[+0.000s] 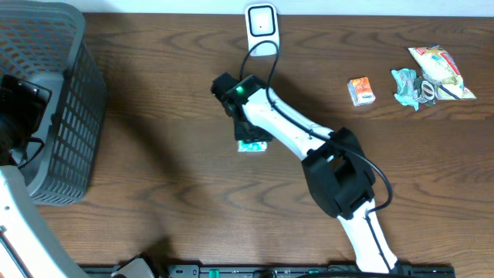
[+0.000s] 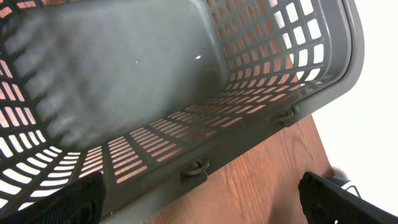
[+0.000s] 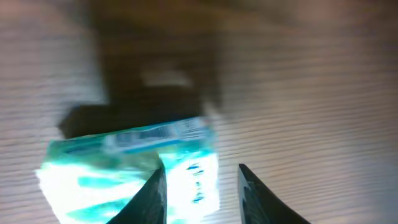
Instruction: Scan the item barcode
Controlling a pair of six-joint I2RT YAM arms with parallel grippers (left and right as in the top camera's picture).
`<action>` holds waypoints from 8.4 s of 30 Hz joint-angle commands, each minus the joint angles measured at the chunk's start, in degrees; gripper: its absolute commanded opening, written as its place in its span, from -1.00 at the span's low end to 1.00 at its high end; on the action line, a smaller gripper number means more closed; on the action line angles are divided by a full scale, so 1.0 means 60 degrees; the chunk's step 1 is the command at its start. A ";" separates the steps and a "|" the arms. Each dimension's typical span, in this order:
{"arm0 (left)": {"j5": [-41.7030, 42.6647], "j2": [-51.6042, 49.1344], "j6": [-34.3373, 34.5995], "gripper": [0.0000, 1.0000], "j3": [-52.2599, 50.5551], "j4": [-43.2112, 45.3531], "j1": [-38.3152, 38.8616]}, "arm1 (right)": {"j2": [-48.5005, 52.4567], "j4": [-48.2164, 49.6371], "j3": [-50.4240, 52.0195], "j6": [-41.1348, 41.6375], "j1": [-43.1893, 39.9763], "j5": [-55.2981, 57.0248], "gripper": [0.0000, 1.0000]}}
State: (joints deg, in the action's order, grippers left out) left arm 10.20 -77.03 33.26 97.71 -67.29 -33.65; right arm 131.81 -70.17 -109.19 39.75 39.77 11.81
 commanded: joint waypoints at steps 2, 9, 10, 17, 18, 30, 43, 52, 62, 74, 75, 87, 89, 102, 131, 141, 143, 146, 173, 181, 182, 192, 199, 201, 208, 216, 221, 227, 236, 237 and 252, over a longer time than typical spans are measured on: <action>-0.0051 0.0051 0.0080 0.96 0.0131 -0.0018 -0.0033 | -0.1275 0.0011 0.0055 -0.0962 -0.0193 0.0193 -0.19; -0.0051 0.0051 0.0080 0.95 0.0131 -0.0018 -0.0033 | -0.1362 0.0597 0.0102 -0.1785 0.0131 -0.2062 -0.21; -0.0051 0.0051 0.0080 0.95 0.0131 -0.0018 -0.0033 | -0.1297 0.0776 0.0113 -0.1781 0.0255 -0.2106 -0.27; -0.0051 0.0051 0.0080 0.95 0.0131 -0.0018 -0.0033 | -0.0772 0.1588 0.0219 -0.1264 0.0867 -0.1920 -0.43; -0.0051 0.0051 0.0080 0.96 0.0131 -0.0018 -0.0033 | -0.0678 0.1563 0.0233 -0.1078 0.0903 -0.1789 -0.44; -0.0051 0.0051 0.0080 0.96 0.0131 -0.0018 -0.0033 | -0.0149 0.0517 0.0601 -0.0408 0.0743 -0.0798 -0.74; -0.0051 0.0051 0.0080 0.95 0.0131 -0.0018 -0.0033 | -0.0284 -0.2667 0.0579 0.0903 -0.0397 0.1494 -0.70; -0.0051 0.0051 0.0080 0.95 0.0131 -0.0018 -0.0033 | -0.1581 -0.1927 0.0579 -0.0117 -0.1275 0.0962 -0.55; -0.0051 0.0051 0.0080 0.96 0.0131 -0.0018 -0.0033 | -0.2597 0.0339 0.0586 -0.3810 -0.2328 -0.5144 -0.27; -0.0051 0.0051 0.0080 0.95 0.0131 -0.0018 -0.0033 | -0.1308 0.2098 0.0601 -0.3636 -0.1075 -0.5231 -0.50; -0.0051 0.0051 0.0080 0.95 0.0131 -0.0018 -0.0033 | -0.1166 0.2197 0.0601 -0.3475 -0.1009 -0.5202 -0.49; -0.0051 0.0051 0.0080 0.95 0.0131 -0.0018 -0.0033 | -0.0069 0.1075 0.0601 -0.2743 -0.0903 -0.3901 -0.59; -0.0051 0.0051 0.0080 0.95 0.0131 -0.0018 -0.0033 | -0.0087 0.0590 0.0597 -0.2492 -0.0936 -0.3271 -0.57; -0.0051 0.0051 0.0080 0.95 0.0131 -0.0018 -0.0033 | -0.0171 -0.1140 0.0583 -0.2342 -0.1577 -0.1847 -0.57; -0.0051 0.0051 0.0080 0.95 0.0131 -0.0018 -0.0033 | -0.1785 -0.0925 0.0576 -0.5610 -0.4328 -0.1443 0.68; -0.0051 0.0051 0.0080 0.95 0.0131 -0.0018 -0.0033 | -0.1752 -0.0852 0.0605 -0.8109 -0.4696 -0.2302 0.57; -0.0051 0.0051 0.0080 0.95 0.0131 -0.0018 -0.0033 | -0.1749 -0.0849 0.0605 -0.8659 -0.4699 -0.3238 0.57; -0.0051 0.0051 0.0080 0.96 0.0131 -0.0018 -0.0033 | -0.1734 -0.0834 0.0619 -0.9326 -0.4699 -0.4193 0.57; -0.0051 0.0051 0.0080 0.95 0.0131 -0.0018 -0.0033 | -0.1530 0.2867 0.4605 -0.8965 -0.4987 -0.6889 -0.09; -0.0051 0.0051 0.0080 0.95 0.0131 -0.0018 -0.0033 | -0.1537 0.2907 0.4830 -0.8280 -0.4991 -0.6907 -0.98; -0.0051 0.0051 0.0080 0.95 0.0131 -0.0018 -0.0033 | -0.1541 0.2874 0.4823 -0.8153 -0.4991 -0.6998 -0.98; -0.0051 0.0051 0.0080 0.95 0.0131 -0.0018 -0.0033 | -0.1654 0.1770 0.3945 -0.8291 -0.5140 -1.0469 -0.98; -0.0051 0.0051 0.0080 0.95 0.0131 -0.0018 -0.0033 | -0.2149 0.1260 0.3621 -0.9810 -0.5220 -1.3803 -0.98; -0.0051 0.0051 0.0080 0.95 0.0131 -0.0018 -0.0033 | -0.2393 0.1253 0.3621 -0.9814 -0.5220 -1.4032 -0.98; -0.0051 0.0051 0.0080 0.96 0.0131 -0.0018 -0.0033 | -0.3464 0.1013 0.3621 -1.0357 -0.5235 -1.5143 -0.98; -0.0051 0.0051 0.0080 0.96 0.0131 -0.0018 -0.0033 | -0.4313 0.1257 0.3614 -1.0127 -0.5672 -1.6888 -0.98; -0.0051 0.0051 0.0080 0.96 0.0131 -0.0018 -0.0033 | -0.4291 0.1311 0.3617 -0.9493 -0.5869 -1.6888 -0.98; -0.0051 0.0051 0.0080 0.95 0.0131 -0.0018 -0.0033 | -0.4291 0.1344 0.3617 -0.9307 -0.5872 -1.6888 -0.98; -0.0051 0.0051 0.0080 0.96 0.0131 -0.0018 -0.0033 | -0.4291 0.1450 0.3617 -0.9300 -0.5872 -1.6888 -0.98; -0.0051 0.0051 0.0080 0.96 0.0131 -0.0018 -0.0033 | -0.4291 0.1450 0.3617 -0.9300 -0.5872 -1.6888 -0.98; -0.0051 0.0051 0.0080 0.96 0.0131 -0.0018 -0.0033 | -0.4291 0.1876 0.3617 -0.8805 -0.5872 -1.6884 -0.98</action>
State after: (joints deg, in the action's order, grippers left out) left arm 10.20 -77.03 33.26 97.71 -67.29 -33.65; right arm 106.45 -59.00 -86.63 -13.69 4.62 -87.66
